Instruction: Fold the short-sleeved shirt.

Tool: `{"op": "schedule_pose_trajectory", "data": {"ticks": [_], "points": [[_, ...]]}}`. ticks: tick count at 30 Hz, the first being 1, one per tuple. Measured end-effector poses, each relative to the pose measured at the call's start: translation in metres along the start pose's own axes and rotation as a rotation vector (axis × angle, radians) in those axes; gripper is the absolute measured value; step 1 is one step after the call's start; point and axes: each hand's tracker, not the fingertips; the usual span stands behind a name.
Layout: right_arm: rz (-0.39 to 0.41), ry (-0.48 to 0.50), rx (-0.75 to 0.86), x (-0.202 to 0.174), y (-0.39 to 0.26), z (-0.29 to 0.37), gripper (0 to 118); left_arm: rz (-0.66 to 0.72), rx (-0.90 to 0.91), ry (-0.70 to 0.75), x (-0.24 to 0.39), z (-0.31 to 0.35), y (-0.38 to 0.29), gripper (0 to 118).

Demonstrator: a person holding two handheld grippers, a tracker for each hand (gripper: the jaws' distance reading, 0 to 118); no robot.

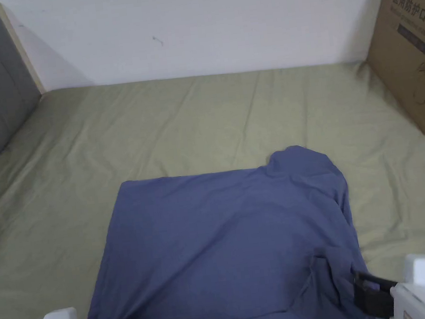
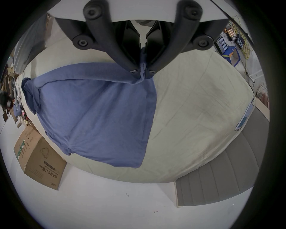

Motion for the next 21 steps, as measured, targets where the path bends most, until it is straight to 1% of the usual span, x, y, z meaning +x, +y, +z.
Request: {"op": "schedule_pose_trajectory", "data": {"ticks": [2, 3, 6, 8, 9, 11, 12, 13, 15, 16, 18, 21], "points": [[0.018, -0.008, -0.074, 0.0, -0.015, -0.012, 107, -0.004, 0.005, 0.002, 0.001, 0.0, 0.001, 2], [0.023, 0.005, -0.106, -0.001, -0.021, -0.017, 106, -0.006, 0.004, 0.001, 0.001, 0.0, 0.002, 2], [0.032, 0.021, -0.13, -0.007, -0.032, -0.023, 102, -0.013, 0.001, 0.007, 0.003, -0.001, 0.003, 2], [0.045, 0.032, -0.133, -0.01, -0.032, -0.028, 87, -0.015, 0.002, 0.007, 0.003, -0.002, 0.003, 2], [0.049, 0.035, -0.13, -0.012, -0.033, -0.031, 77, -0.013, 0.0, 0.007, 0.003, -0.002, 0.003, 2], [0.049, 0.035, -0.138, -0.012, -0.031, -0.039, 39, -0.011, -0.004, 0.006, 0.003, -0.002, 0.004, 2], [0.046, 0.038, -0.142, -0.011, -0.031, -0.041, 15, -0.01, -0.004, 0.007, 0.003, -0.002, 0.004, 2], [0.045, 0.038, -0.143, -0.008, -0.035, -0.047, 3, -0.008, -0.003, 0.006, 0.003, -0.002, 0.004, 2], [0.045, 0.04, -0.146, -0.004, -0.035, -0.046, 3, 0.003, -0.001, 0.006, 0.001, -0.002, 0.007, 2], [0.031, 0.059, -0.131, -0.001, -0.034, -0.041, 3, 0.007, 0.005, 0.004, 0.0, -0.001, 0.009, 2], [0.009, 0.058, -0.105, 0.003, -0.032, -0.035, 3, 0.022, 0.016, -0.001, -0.002, 0.001, 0.013, 2], [-0.033, 0.086, -0.054, 0.006, -0.015, -0.026, 3, 0.048, 0.052, -0.014, -0.003, 0.008, 0.026, 2]]}}
